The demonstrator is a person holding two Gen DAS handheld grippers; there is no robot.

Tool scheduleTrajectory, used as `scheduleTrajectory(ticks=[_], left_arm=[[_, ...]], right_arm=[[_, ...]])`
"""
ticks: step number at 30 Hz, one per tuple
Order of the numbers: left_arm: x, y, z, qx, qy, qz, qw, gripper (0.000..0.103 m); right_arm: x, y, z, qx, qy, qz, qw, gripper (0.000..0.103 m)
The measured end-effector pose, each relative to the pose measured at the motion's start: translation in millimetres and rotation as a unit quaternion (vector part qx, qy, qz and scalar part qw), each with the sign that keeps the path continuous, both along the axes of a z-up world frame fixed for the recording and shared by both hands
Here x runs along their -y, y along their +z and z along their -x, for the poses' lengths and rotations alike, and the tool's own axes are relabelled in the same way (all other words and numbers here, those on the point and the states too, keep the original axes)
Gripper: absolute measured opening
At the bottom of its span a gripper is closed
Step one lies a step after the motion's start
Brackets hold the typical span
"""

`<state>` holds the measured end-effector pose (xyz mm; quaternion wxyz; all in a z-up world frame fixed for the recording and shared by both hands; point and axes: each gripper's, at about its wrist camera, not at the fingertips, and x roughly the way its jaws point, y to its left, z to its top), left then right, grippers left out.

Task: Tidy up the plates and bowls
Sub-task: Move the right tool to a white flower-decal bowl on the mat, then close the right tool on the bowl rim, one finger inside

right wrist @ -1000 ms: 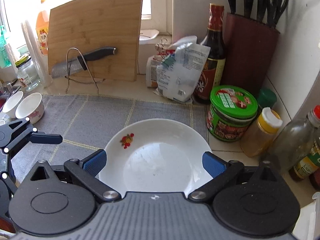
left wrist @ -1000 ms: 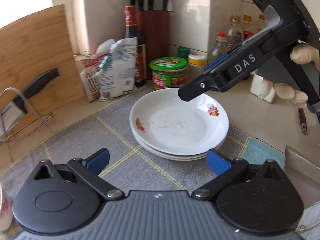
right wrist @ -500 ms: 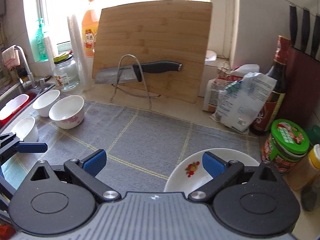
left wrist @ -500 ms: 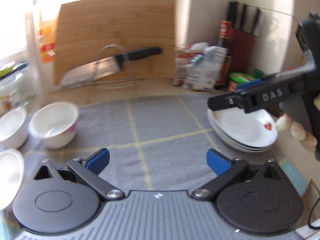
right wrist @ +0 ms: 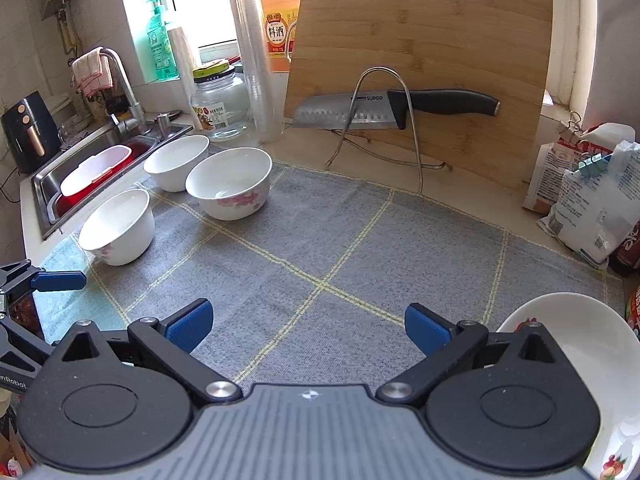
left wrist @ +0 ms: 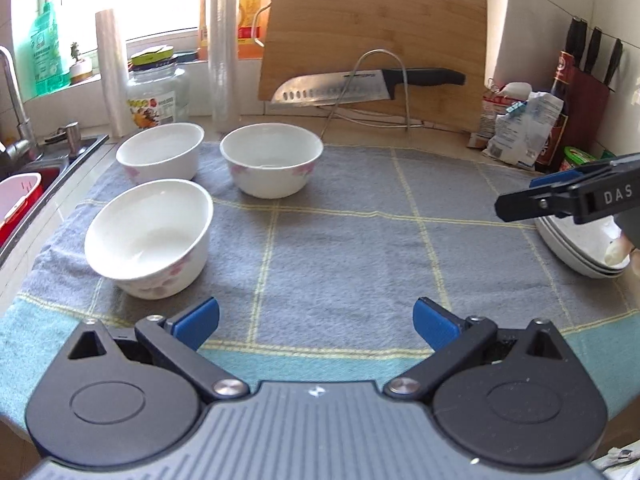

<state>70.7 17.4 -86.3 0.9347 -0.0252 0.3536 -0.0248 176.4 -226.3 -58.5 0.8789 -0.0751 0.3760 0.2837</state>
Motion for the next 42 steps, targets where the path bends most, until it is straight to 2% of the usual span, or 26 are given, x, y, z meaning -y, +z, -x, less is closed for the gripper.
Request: scheduleTrajectory(ticks=[5, 10, 19, 25, 35, 42], left_arm=[[-45, -12, 1, -0.010, -0.003, 0.010, 0.9999, 0.102], [-77, -22, -2, -0.010, -0.025, -0.029, 0.9992, 0.102], [-126, -36, -19, -0.005, -0.086, -0.028, 0.9959, 0.102], [-138, -40, -28, 0.003, -0.126, -0.032, 0.9915, 0.102], [-145, -49, -33, 0.011, -0.131, -0.021, 0.9911, 0.102], [-143, -43, -37, 0.035, -0.144, -0.038, 0.9883, 0.102]], right_arm=[[-32, -2, 4, -0.008, -0.014, 0.019, 1.000, 0.103], [-74, -6, 6, -0.022, -0.024, 0.021, 0.999, 0.103], [-139, -13, 9, -0.032, -0.041, 0.035, 0.998, 0.103], [-169, -11, 8, -0.042, -0.032, 0.020, 0.998, 0.103], [-209, -19, 2, -0.039, 0.020, 0.038, 0.998, 0.103], [-229, -27, -7, -0.046, 0.046, 0.035, 0.997, 0.103]])
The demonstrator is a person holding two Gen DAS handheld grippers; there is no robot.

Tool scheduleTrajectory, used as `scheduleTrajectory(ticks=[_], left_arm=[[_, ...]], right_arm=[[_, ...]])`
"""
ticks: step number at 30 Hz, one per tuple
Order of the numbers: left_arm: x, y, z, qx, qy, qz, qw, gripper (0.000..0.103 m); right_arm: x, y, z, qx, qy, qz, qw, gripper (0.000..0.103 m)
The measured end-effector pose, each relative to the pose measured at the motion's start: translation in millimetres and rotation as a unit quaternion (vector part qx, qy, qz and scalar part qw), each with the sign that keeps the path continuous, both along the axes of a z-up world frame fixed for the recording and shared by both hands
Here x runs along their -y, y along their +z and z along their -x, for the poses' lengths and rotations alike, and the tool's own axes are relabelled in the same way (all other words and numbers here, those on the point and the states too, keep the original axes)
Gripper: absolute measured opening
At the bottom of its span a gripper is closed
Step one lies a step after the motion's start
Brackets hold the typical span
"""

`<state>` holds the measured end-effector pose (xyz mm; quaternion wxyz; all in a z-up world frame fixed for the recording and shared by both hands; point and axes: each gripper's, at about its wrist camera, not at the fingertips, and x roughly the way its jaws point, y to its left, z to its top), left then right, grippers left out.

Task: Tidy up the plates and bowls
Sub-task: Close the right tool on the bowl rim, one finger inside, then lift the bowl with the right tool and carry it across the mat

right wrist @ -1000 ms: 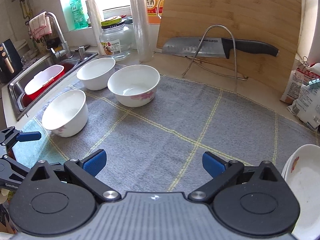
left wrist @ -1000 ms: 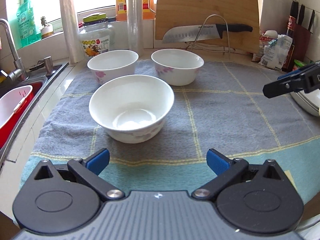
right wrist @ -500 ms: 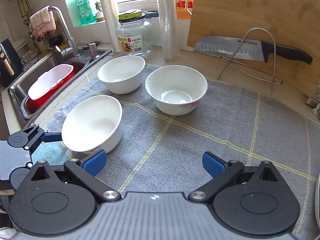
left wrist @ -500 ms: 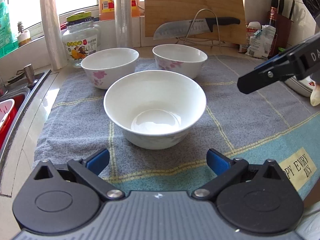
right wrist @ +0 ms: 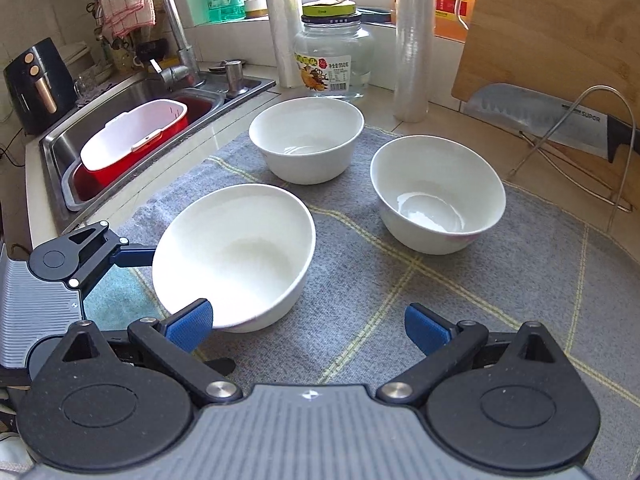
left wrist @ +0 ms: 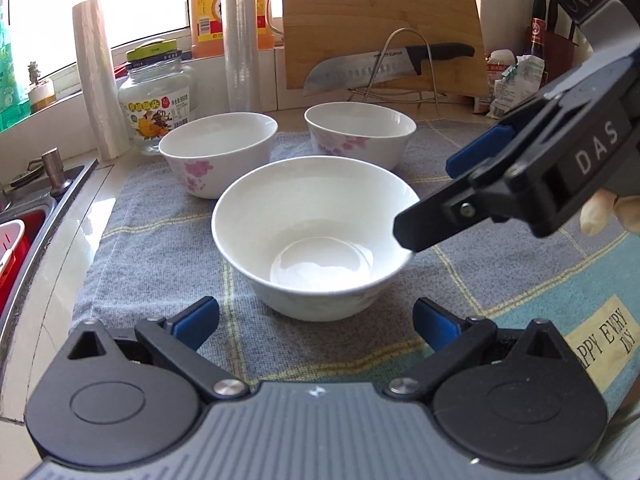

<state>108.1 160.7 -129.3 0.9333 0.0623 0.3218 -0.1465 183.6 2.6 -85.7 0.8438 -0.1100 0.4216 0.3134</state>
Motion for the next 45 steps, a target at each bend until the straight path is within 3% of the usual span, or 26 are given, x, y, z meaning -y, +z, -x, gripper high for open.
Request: scheduleTrajectory(ticks=[8, 15, 27, 45], left_arm=[[-1, 3, -6, 0.016, -0.013, 0.000, 0.9998, 0.098], [-2, 5, -7, 0.022, -0.019, 0.009, 0.9995, 0.089], [0, 7, -3, 0.025, -0.027, -0.005, 0.9993, 0.086], [6, 16, 0, 0.013, -0.043, -0.015, 0.9989, 0.086]], right_arm=[[-20, 1, -16, -0.005, 0.032, -0.009, 0.999, 0.102], [-33, -3, -26, -0.011, 0.048, -0.005, 0.999, 0.085], [-42, -5, -35, -0.023, 0.061, -0.012, 0.998, 0.073], [-30, 3, -27, -0.030, 0.057, -0.028, 0.998, 0.070]])
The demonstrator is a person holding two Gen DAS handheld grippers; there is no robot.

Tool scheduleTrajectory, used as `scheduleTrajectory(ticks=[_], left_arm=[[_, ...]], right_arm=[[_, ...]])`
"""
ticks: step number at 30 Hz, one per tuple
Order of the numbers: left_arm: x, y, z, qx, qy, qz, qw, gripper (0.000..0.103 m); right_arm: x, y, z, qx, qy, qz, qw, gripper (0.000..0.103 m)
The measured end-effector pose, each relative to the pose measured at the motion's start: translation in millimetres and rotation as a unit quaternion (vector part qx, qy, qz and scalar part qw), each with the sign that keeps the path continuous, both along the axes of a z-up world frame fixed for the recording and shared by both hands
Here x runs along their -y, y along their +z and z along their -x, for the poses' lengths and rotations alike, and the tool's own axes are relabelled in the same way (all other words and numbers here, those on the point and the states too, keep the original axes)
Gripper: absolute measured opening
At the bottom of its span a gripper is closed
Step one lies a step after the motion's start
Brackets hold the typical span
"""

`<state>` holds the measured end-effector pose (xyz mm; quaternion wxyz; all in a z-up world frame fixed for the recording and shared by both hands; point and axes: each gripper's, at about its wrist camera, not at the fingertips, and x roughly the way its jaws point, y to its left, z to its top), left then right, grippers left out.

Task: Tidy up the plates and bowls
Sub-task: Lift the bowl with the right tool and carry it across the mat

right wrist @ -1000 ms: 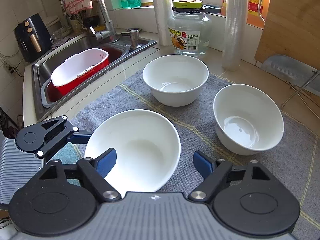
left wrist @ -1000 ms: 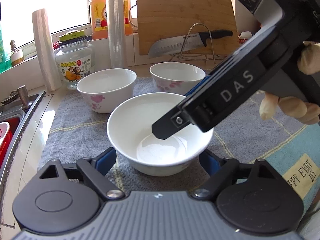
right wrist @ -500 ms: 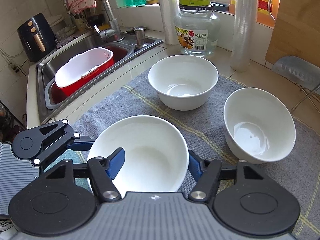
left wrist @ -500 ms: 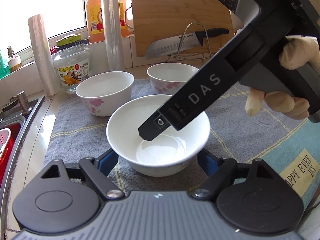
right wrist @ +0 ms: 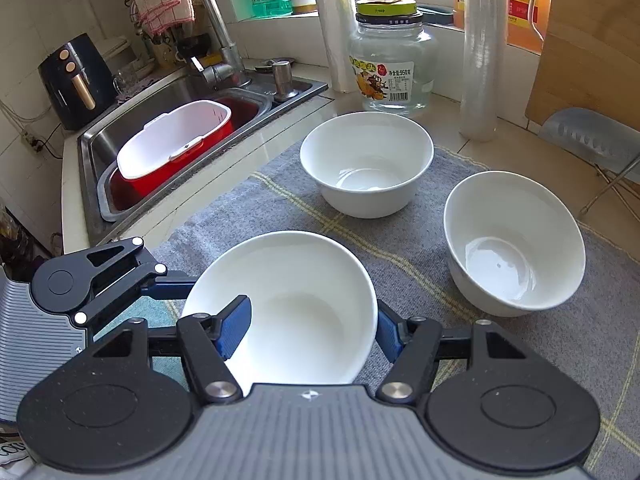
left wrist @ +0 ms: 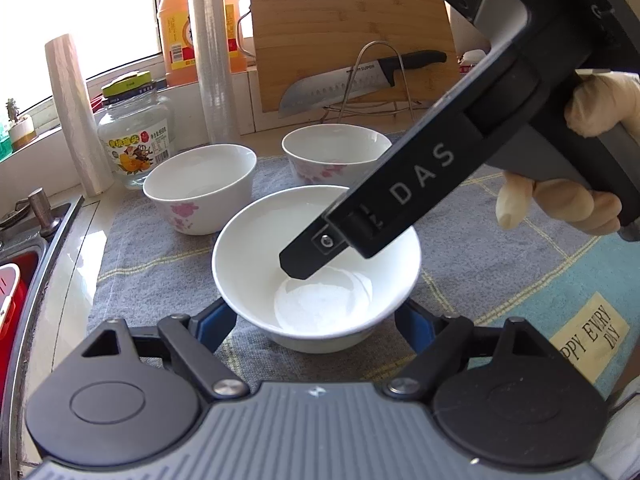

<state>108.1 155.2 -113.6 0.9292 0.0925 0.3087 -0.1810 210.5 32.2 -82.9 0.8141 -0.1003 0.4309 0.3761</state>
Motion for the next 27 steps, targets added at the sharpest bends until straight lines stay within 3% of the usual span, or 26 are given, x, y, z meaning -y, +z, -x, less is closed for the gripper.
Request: scheduleTrajectory(ticks=[11, 27], left_arm=[[24, 12, 8, -0.006, -0.036, -0.010, 0.9993, 0.086], [90, 16, 9, 0.002, -0.098, -0.005, 0.9951, 0.086]], right_arm=[[36, 8, 15, -0.004, -0.022, -0.018, 1.000, 0.070], [114, 17, 30, 0.008, -0.085, -0.016, 0.996, 0.071]])
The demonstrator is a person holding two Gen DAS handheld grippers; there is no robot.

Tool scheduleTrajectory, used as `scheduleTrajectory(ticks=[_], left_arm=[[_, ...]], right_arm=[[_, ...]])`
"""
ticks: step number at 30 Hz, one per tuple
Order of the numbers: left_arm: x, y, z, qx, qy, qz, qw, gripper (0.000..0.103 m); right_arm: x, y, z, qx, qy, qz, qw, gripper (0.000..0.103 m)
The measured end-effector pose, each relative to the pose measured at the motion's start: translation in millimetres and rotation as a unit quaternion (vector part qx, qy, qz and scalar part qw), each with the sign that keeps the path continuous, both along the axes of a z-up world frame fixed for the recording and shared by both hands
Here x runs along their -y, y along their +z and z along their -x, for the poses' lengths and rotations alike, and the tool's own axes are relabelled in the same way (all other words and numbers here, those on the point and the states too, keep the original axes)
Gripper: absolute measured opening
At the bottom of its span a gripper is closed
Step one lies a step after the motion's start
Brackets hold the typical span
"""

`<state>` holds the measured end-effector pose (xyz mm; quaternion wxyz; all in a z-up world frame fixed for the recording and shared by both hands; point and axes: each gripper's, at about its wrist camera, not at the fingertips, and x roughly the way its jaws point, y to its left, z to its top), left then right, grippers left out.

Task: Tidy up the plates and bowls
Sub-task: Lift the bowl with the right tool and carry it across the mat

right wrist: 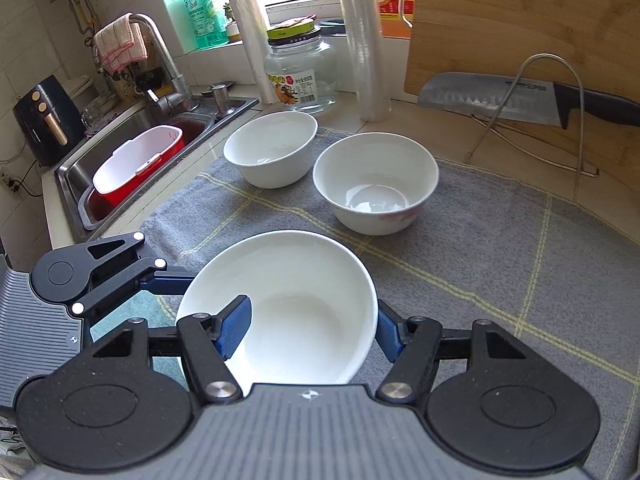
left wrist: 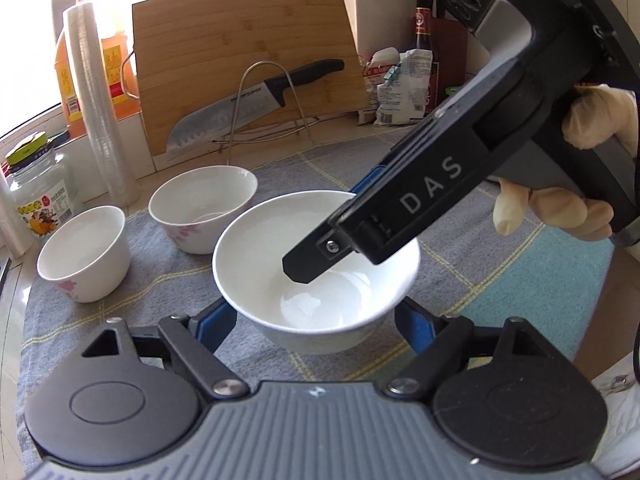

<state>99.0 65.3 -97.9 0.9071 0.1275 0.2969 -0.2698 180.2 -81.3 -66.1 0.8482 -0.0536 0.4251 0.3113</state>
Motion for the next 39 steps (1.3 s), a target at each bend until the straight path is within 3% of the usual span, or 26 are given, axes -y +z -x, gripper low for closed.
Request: scheduleTrajectory(ticks=[18, 39], left_arm=[[60, -12, -14, -0.004, -0.053, 0.001, 0.9986, 0.086], [73, -24, -24, -0.023, -0.056, -0.001, 0.9982, 0.086]], right_arm=[[65, -7, 1, -0.001, -0.052, 0.020, 0.998, 0.070], [73, -21, -4, -0.012, -0.061, 0.028, 0.998, 0.071]])
